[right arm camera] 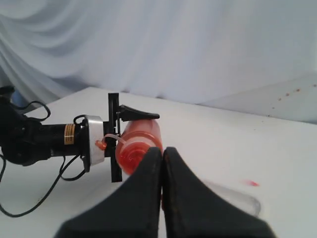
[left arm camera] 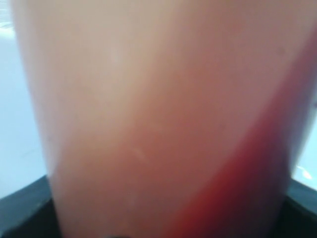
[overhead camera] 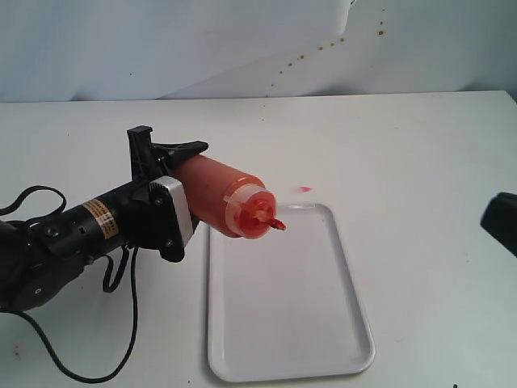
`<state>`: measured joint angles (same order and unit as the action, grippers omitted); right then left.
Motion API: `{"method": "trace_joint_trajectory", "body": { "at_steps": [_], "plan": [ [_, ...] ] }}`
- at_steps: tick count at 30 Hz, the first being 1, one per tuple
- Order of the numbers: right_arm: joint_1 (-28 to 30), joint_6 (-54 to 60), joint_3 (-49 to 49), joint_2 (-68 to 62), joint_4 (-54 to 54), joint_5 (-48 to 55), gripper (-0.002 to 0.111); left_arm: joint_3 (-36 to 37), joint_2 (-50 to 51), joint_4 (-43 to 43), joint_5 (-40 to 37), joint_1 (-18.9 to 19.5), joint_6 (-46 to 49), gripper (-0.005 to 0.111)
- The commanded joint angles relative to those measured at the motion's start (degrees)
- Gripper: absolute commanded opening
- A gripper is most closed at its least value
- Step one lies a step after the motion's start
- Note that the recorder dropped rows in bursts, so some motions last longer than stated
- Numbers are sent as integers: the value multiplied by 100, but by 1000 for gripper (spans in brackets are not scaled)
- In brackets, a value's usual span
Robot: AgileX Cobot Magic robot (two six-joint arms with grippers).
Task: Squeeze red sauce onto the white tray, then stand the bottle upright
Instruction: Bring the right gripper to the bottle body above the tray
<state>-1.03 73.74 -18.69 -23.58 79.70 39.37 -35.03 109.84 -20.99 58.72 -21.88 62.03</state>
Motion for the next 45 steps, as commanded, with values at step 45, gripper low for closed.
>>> {"method": "trace_joint_trajectory", "body": {
  "at_steps": [45],
  "plan": [
    [-2360, 2472, -3942, -6491, -407, 165, 0, -50, -88, 771, 60, -107, 1642, 0]
  ]
}}
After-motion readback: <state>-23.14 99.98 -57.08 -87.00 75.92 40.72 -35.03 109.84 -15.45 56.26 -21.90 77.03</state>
